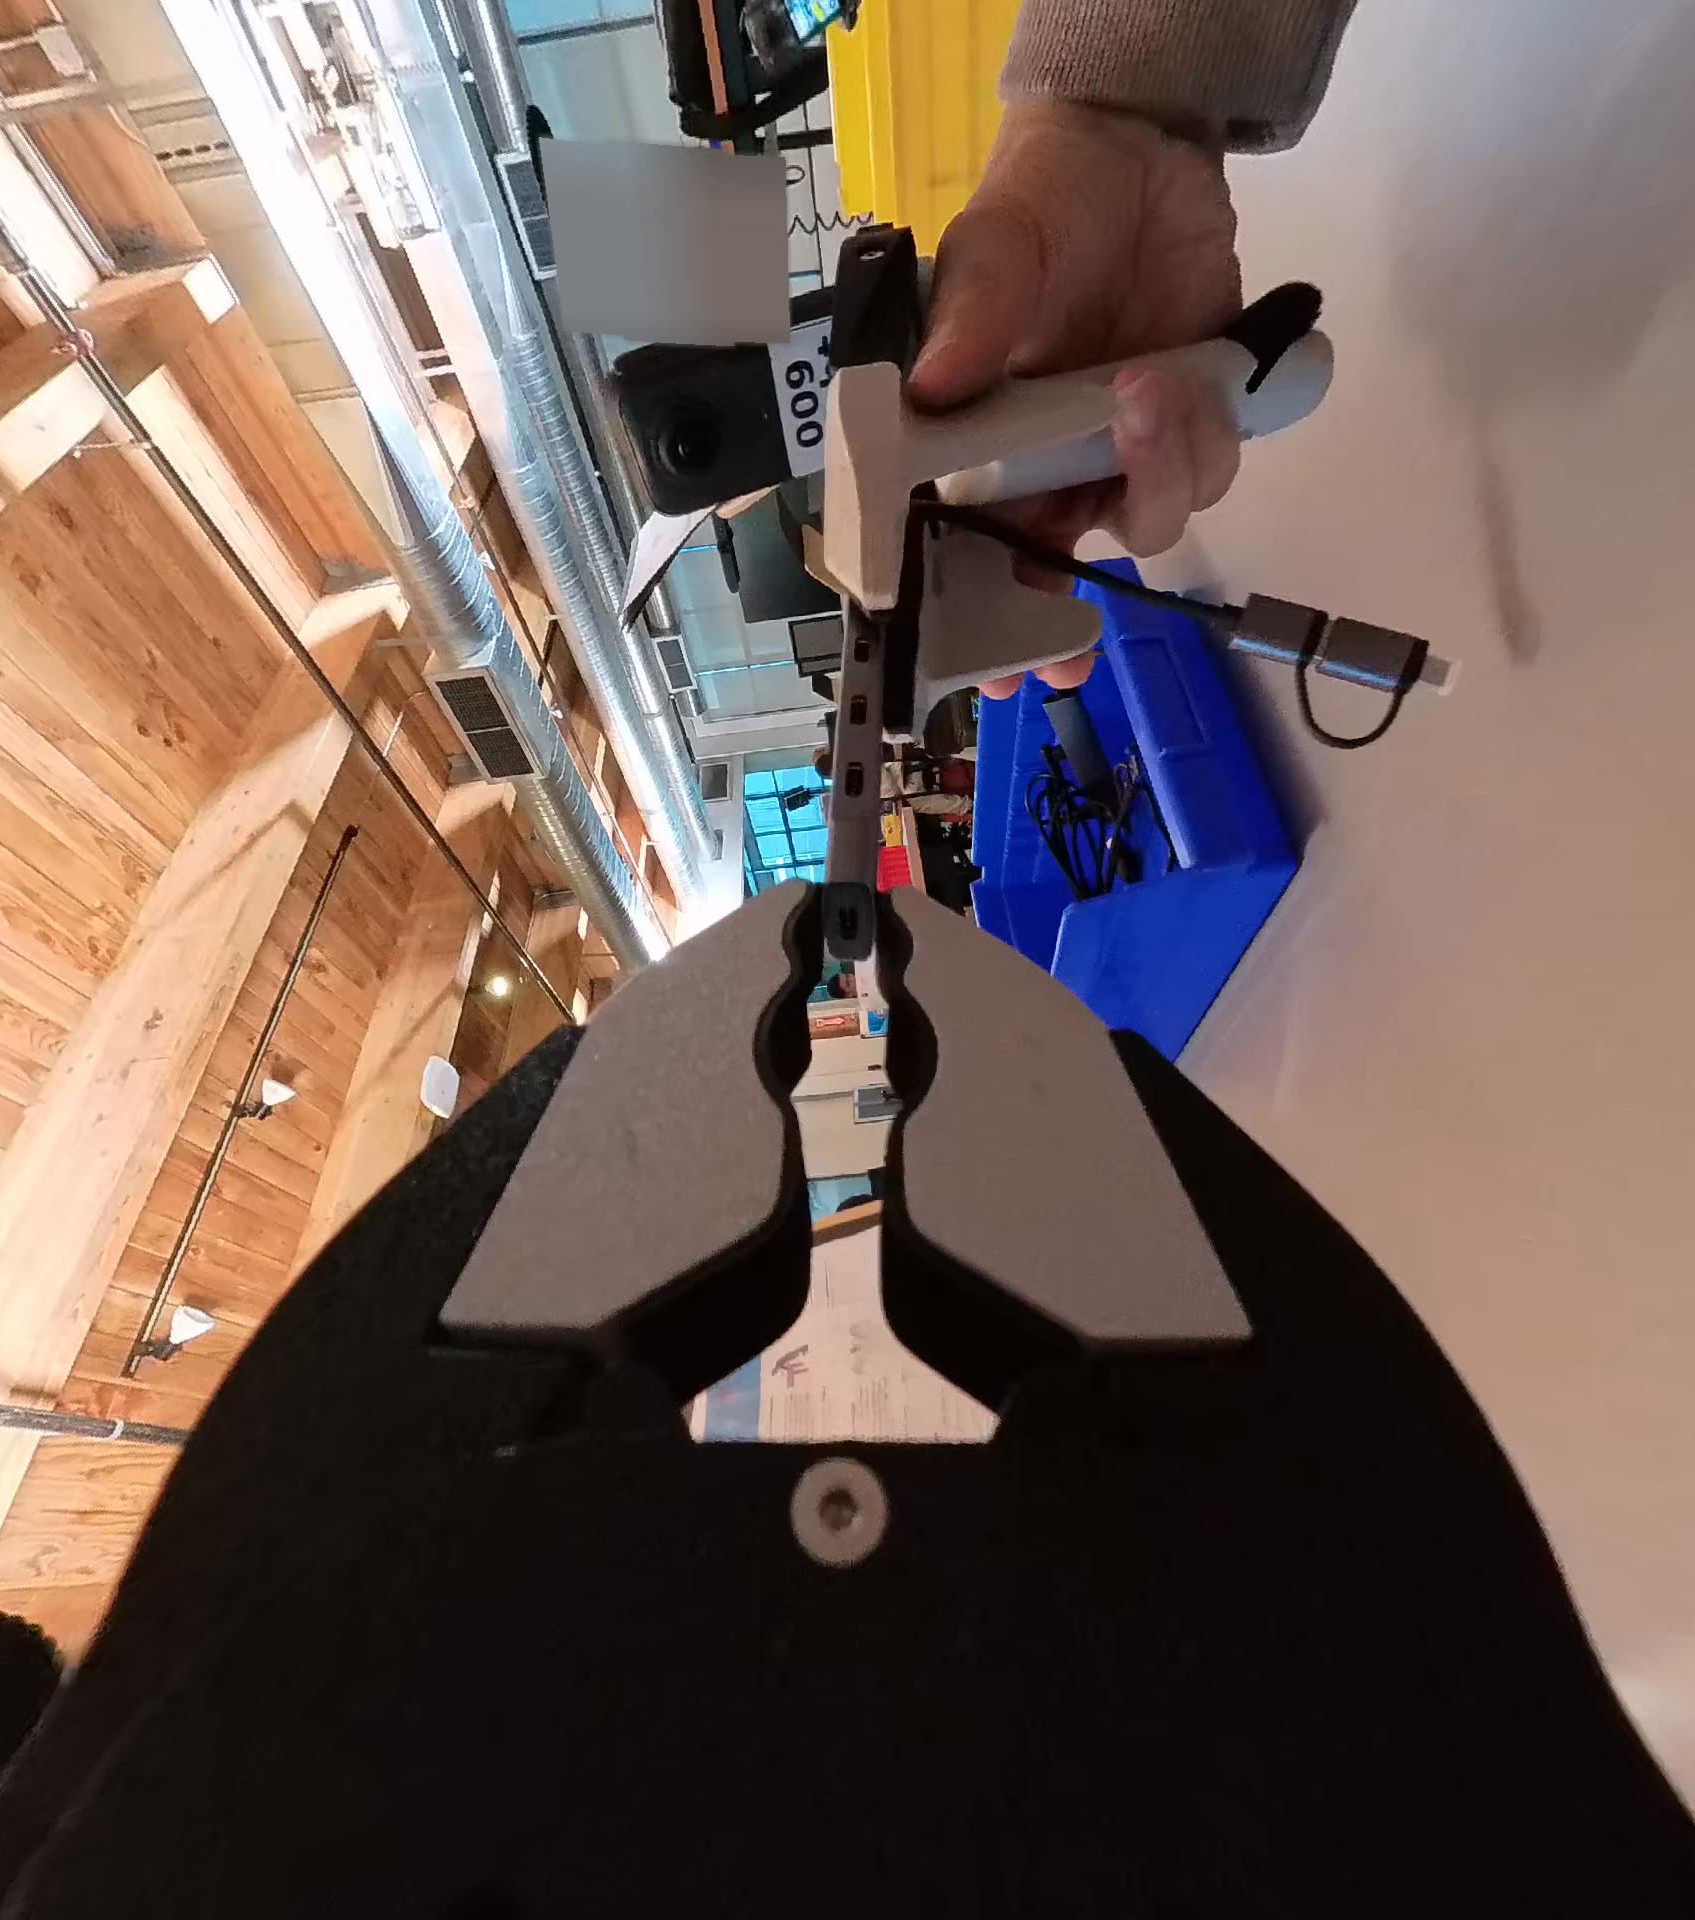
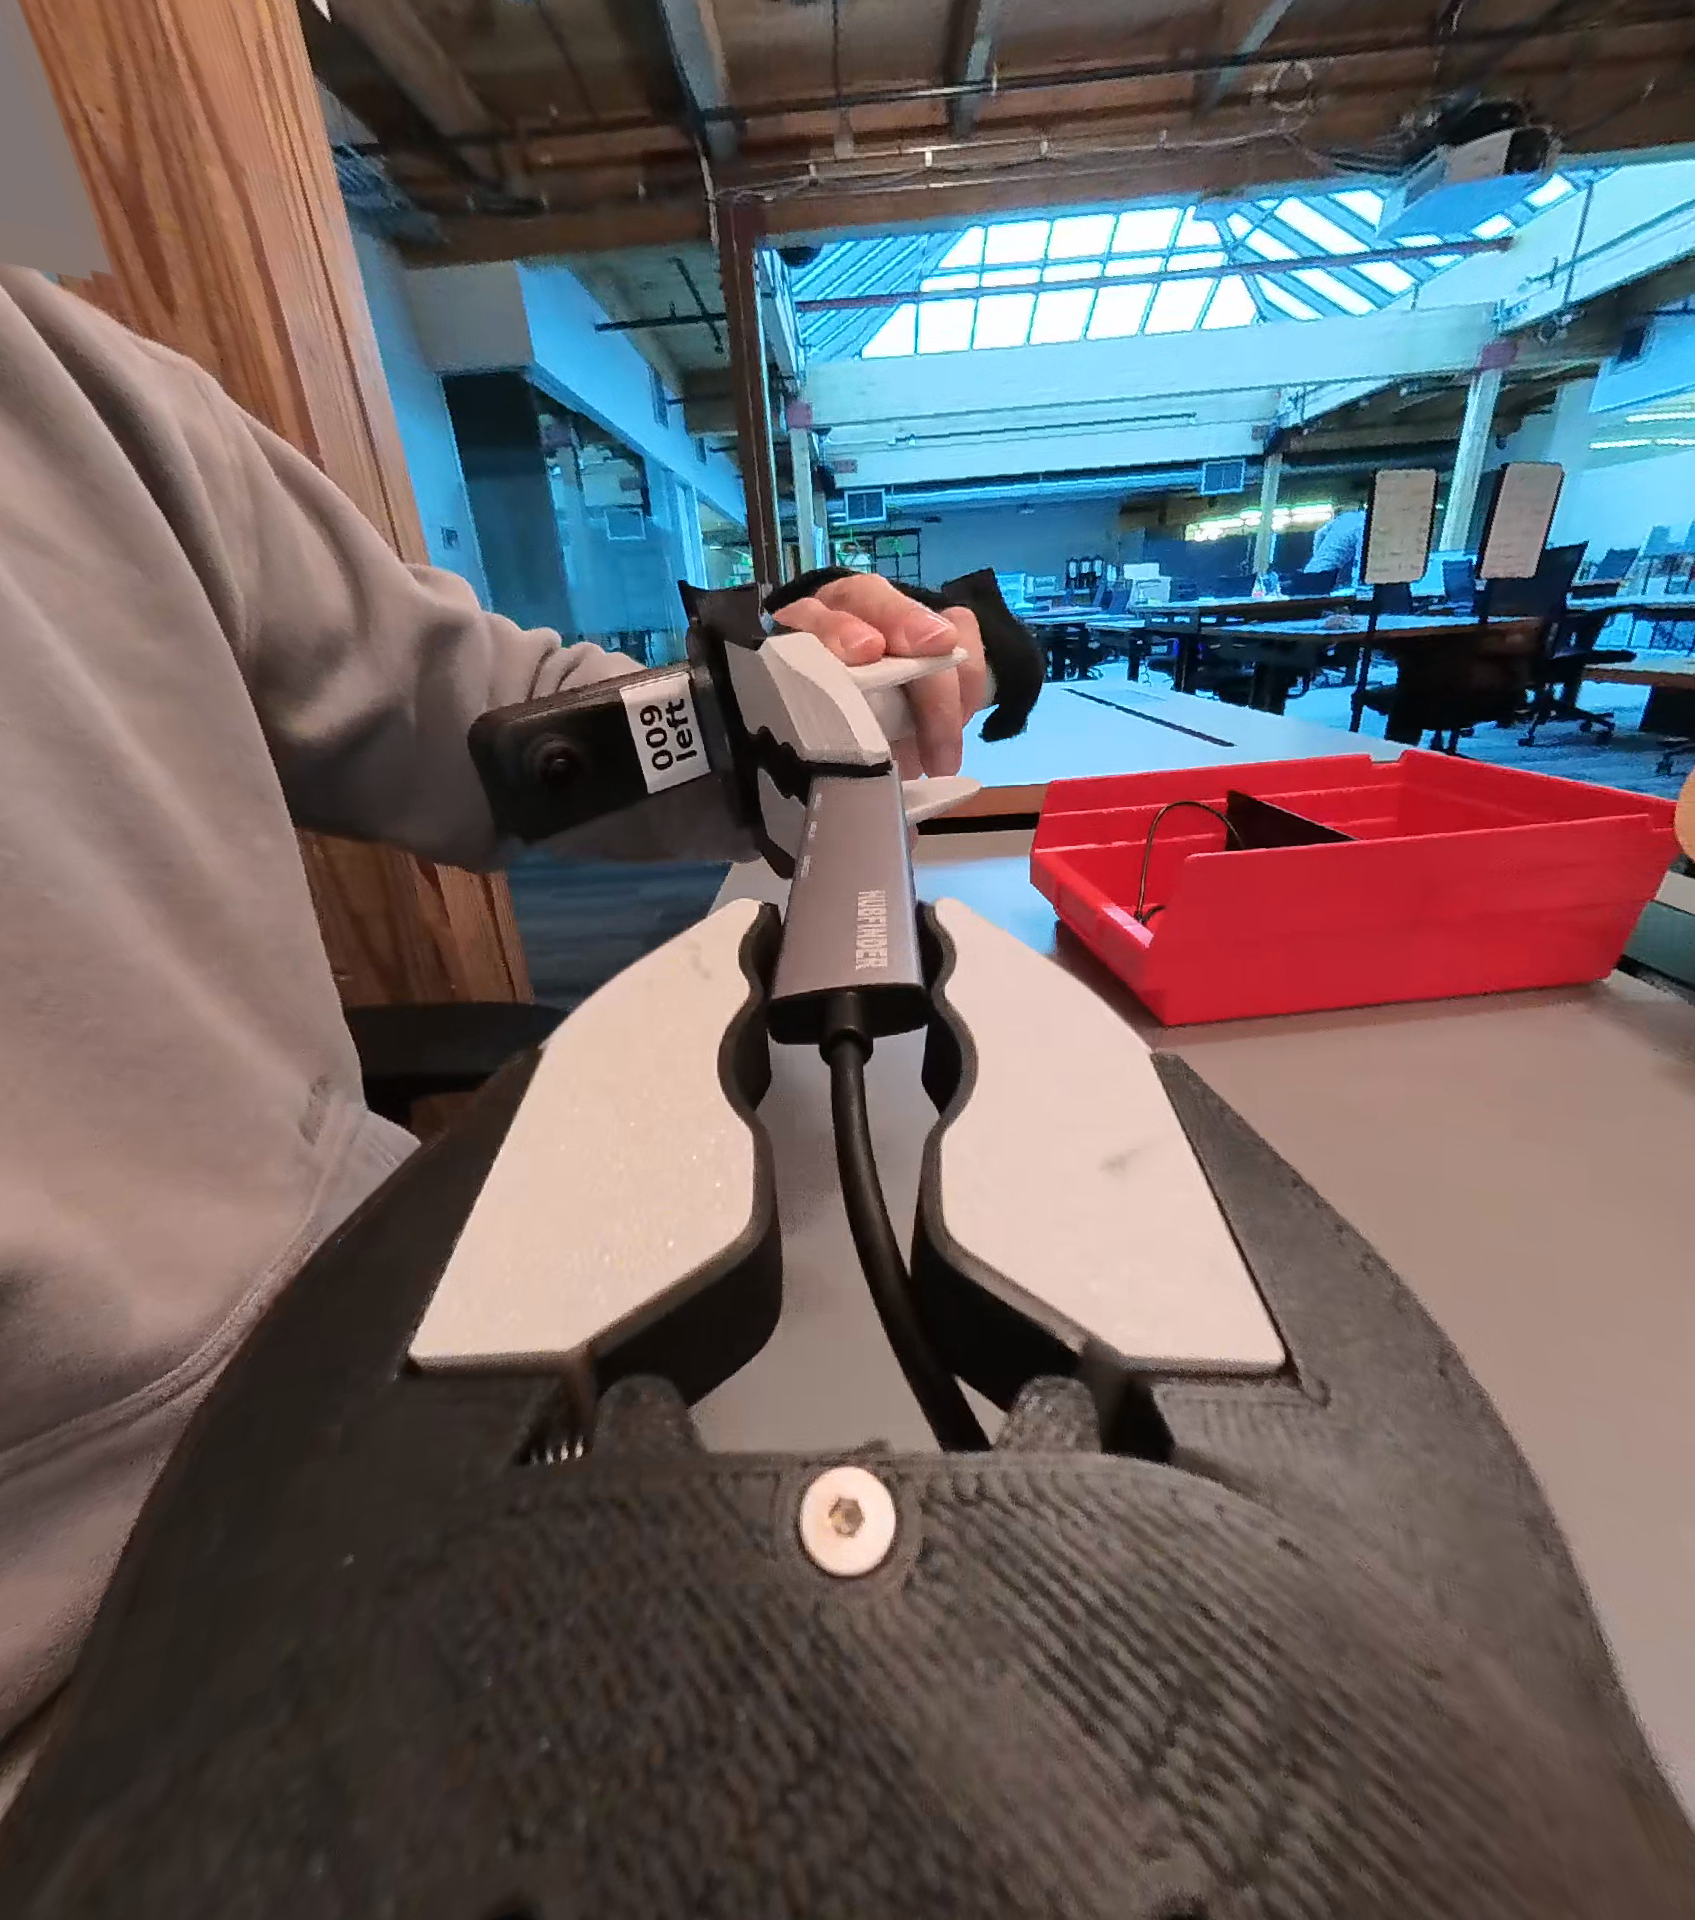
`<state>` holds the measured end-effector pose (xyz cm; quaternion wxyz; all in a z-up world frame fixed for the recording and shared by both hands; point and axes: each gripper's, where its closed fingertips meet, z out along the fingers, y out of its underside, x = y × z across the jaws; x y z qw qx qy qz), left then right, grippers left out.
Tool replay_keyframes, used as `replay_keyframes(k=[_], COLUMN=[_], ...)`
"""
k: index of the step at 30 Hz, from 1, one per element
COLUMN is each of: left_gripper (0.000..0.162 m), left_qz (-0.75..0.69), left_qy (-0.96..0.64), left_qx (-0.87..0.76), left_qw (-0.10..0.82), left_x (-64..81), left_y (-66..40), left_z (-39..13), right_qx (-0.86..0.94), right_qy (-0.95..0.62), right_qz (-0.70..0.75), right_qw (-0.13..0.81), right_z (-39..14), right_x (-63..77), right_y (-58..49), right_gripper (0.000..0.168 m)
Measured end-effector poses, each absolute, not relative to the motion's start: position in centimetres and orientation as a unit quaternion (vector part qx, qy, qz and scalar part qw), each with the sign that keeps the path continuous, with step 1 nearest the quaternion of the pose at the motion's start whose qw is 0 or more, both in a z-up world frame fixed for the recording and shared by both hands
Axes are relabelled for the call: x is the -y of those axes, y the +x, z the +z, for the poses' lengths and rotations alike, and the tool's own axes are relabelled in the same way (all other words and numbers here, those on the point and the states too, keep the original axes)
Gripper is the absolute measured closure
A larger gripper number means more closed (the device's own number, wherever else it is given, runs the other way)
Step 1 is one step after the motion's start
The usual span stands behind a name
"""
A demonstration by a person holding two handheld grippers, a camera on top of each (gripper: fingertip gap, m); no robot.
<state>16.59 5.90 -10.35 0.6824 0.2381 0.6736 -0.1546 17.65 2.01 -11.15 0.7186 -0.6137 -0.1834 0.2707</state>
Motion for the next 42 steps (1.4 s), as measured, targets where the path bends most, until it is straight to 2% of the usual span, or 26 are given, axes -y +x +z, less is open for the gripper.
replay_keyframes(k=[3, 4, 17, 35, 37, 42], left_gripper=[0.153, 0.154, 0.154, 0.153, 0.151, 0.132], left_qz=[-0.157, -0.163, -0.162, -0.192, -0.210, -0.204], left_qy=[0.232, 0.228, 0.181, 0.103, 0.058, -0.018], left_qx=[-0.676, -0.677, -0.703, -0.720, -0.728, -0.747], left_qw=[0.681, 0.680, 0.669, 0.659, 0.650, 0.633], left_x=[-6.4, -6.4, -9.5, -11.5, -12.2, -13.9], left_y=[16.7, 16.8, 17.9, 18.5, 18.8, 18.4], left_z=[-10.5, -10.5, -12.2, -12.6, -12.8, -14.3], right_qx=[0.171, 0.167, 0.119, 0.098, 0.087, 0.043], right_qy=[-0.600, -0.595, -0.648, -0.646, -0.645, -0.645], right_qz=[0.273, 0.274, 0.241, 0.199, 0.184, 0.133], right_qw=[0.732, 0.737, 0.713, 0.730, 0.737, 0.751], right_z=[-10.7, -10.5, -12.5, -12.6, -12.9, -14.2], right_x=[-2.1, -2.2, -4.8, -6.1, -6.5, -6.7], right_y=[17.8, 18.0, 18.5, 18.8, 19.0, 21.4], right_gripper=[0.138, 0.144, 0.144, 0.143, 0.143, 0.143])
